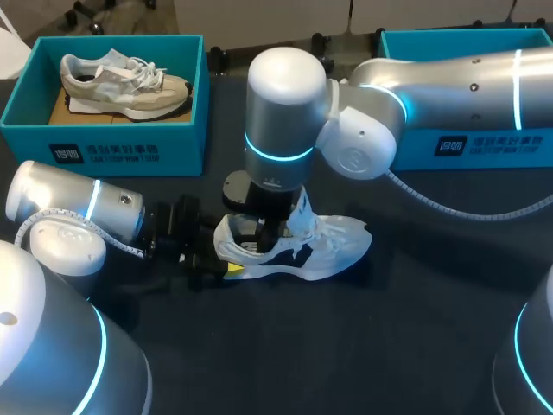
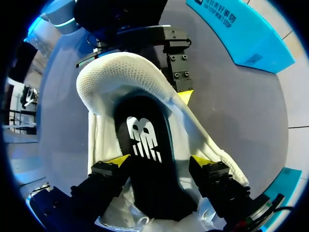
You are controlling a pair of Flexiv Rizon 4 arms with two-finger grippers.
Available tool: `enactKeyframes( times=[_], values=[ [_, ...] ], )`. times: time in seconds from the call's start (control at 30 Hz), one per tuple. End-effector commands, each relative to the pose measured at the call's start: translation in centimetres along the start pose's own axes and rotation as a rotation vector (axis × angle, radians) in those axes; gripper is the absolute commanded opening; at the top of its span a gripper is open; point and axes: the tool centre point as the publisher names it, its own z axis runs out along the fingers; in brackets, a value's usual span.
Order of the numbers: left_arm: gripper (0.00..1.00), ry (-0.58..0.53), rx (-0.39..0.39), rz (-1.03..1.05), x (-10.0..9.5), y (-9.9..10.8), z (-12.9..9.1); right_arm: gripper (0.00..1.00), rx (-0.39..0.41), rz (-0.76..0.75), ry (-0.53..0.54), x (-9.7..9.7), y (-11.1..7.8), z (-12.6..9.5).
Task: Take the shoe out of the shoebox, open the shoe tongue, remove and reinsert the insole, then place the shoe into the shoebox
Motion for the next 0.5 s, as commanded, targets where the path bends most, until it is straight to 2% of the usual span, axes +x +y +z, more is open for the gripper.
enactKeyframes(
  times=[0.03, 0.23, 0.5],
  values=[
    [0.0, 0.0, -0.002, 0.0, 0.1, 0.2, 0.3, 0.76, 0.01, -0.008, 0.036, -0.1, 0.6, 2.0],
    [0.0, 0.0, -0.002, 0.0, 0.1, 0.2, 0.3, 0.67, 0.031, -0.018, 0.091, 0.6, 0.5, 3.5],
    [0.0, 0.0, -0.002, 0.0, 0.1, 0.2, 0.3, 0.65, 0.036, -0.024, 0.164, 2.0, 0.2, 5.7]
  ],
)
